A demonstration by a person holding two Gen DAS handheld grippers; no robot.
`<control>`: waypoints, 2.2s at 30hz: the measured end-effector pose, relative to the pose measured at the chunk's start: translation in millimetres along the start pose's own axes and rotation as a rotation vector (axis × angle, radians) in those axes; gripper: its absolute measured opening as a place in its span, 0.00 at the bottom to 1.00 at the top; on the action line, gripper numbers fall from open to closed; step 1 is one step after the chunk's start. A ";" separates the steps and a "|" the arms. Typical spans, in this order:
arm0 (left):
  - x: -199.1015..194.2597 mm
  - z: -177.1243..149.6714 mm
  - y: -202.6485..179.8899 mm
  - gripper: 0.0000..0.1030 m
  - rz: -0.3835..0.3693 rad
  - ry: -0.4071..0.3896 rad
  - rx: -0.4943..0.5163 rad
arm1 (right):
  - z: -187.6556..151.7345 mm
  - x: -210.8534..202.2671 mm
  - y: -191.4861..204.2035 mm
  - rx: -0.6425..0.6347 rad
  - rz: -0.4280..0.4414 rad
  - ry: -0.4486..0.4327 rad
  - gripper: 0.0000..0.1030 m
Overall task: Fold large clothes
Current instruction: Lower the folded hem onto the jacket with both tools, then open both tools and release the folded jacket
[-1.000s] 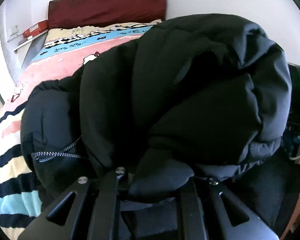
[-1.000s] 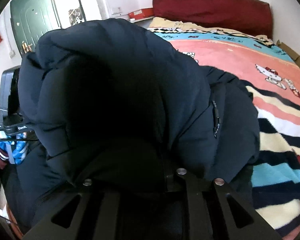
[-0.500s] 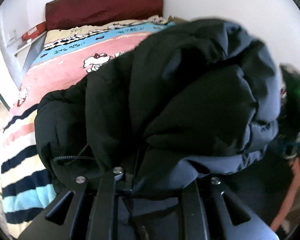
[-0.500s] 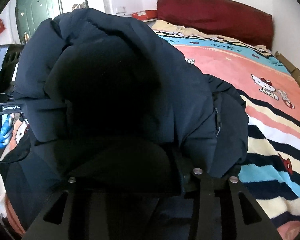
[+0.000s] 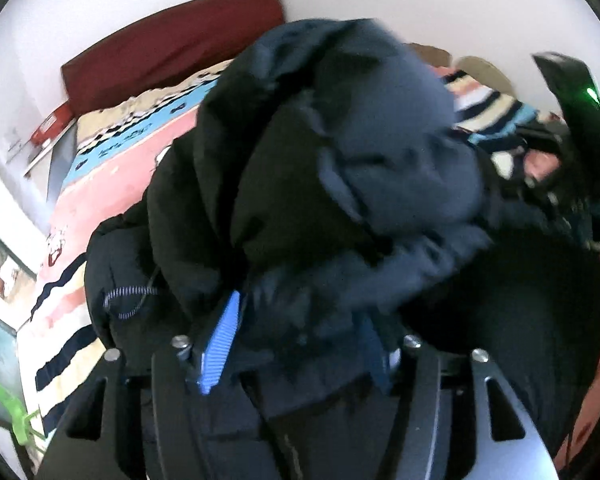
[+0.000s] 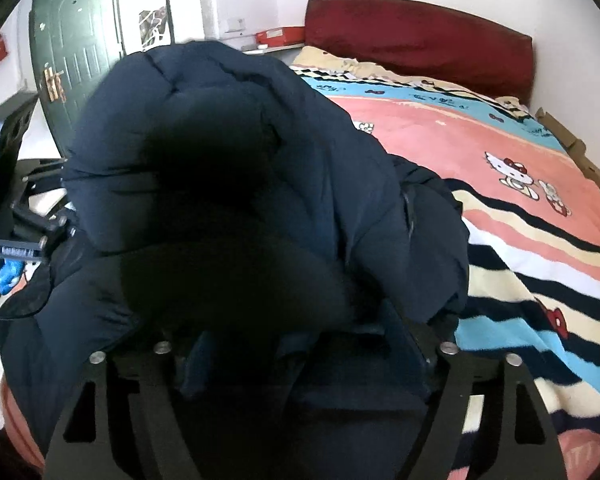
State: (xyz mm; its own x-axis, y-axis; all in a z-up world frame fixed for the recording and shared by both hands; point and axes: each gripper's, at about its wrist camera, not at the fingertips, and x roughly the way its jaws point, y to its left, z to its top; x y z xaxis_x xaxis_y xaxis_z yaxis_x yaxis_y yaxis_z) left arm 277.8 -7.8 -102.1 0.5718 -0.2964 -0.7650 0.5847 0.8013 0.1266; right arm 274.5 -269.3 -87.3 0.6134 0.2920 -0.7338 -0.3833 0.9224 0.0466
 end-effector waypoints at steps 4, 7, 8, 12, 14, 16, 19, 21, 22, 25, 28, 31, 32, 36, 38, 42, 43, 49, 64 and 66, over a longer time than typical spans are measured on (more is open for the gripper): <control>-25.1 -14.8 13.6 0.55 -0.074 0.004 -0.057 | -4.0 -11.7 -1.3 0.019 0.013 0.008 0.78; -43.1 -3.1 39.1 0.55 -0.086 -0.039 -0.146 | 10.4 -31.0 -0.7 0.028 0.029 -0.030 0.78; -46.4 4.3 50.3 0.55 -0.096 -0.055 -0.182 | 18.4 -35.8 -0.6 0.032 0.031 -0.047 0.78; -42.9 44.5 90.8 0.55 -0.090 -0.126 -0.325 | 70.7 -44.1 2.0 0.042 0.018 -0.117 0.78; -32.6 66.3 106.1 0.55 -0.113 -0.145 -0.375 | 98.3 -38.2 5.0 0.048 0.014 -0.135 0.78; -21.6 83.5 111.1 0.55 -0.115 -0.152 -0.391 | 123.5 -27.4 9.8 0.043 0.013 -0.140 0.78; 2.1 104.7 108.8 0.55 -0.113 -0.136 -0.376 | 153.1 -3.4 18.9 0.038 0.018 -0.135 0.78; 18.1 109.2 101.2 0.55 -0.117 -0.111 -0.338 | 160.7 18.9 24.4 0.035 0.033 -0.103 0.78; 26.1 105.6 94.6 0.55 -0.117 -0.092 -0.311 | 159.7 27.4 26.8 0.029 0.029 -0.081 0.78; 45.4 79.1 69.0 0.55 -0.119 -0.023 -0.229 | 138.5 54.3 31.9 -0.004 0.022 0.005 0.78; 49.4 44.6 39.7 0.55 -0.110 0.009 -0.163 | 101.3 66.0 34.5 -0.036 0.029 0.079 0.78; 40.4 23.1 20.0 0.58 -0.106 0.005 -0.127 | 61.5 54.3 41.4 -0.071 0.054 0.097 0.78; 37.2 15.2 13.9 0.59 -0.099 0.003 -0.121 | 54.9 50.3 43.8 -0.077 0.056 0.097 0.78; 45.8 -1.4 10.3 0.66 -0.093 -0.011 -0.160 | 22.6 37.2 44.5 -0.057 0.063 0.095 0.78; 59.3 0.2 15.3 0.67 -0.095 -0.009 -0.181 | 15.5 44.2 38.7 -0.036 0.049 0.103 0.78; 90.3 14.6 21.6 0.67 -0.061 -0.005 -0.195 | 18.5 79.8 21.3 0.021 0.023 0.124 0.78; 97.0 16.8 22.8 0.67 -0.046 -0.006 -0.194 | 20.4 89.1 16.7 0.032 0.017 0.127 0.78; 108.2 25.5 23.0 0.67 -0.014 0.033 -0.191 | 28.1 112.7 7.7 0.051 -0.015 0.137 0.78; 82.5 20.9 -0.8 0.66 -0.018 0.100 -0.157 | 11.6 80.2 17.7 0.116 -0.014 0.152 0.78; 64.7 22.7 -0.8 0.66 -0.013 0.093 -0.146 | 17.1 74.8 18.2 0.122 -0.029 0.166 0.78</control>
State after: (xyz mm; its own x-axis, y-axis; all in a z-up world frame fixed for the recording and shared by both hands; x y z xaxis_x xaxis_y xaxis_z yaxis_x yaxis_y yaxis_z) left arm 327.4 -39.4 -137.4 0.5052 -0.2631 -0.8219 0.4982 0.8666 0.0288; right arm 325.2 -226.4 -129.7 0.4972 0.2283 -0.8370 -0.2743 0.9566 0.0980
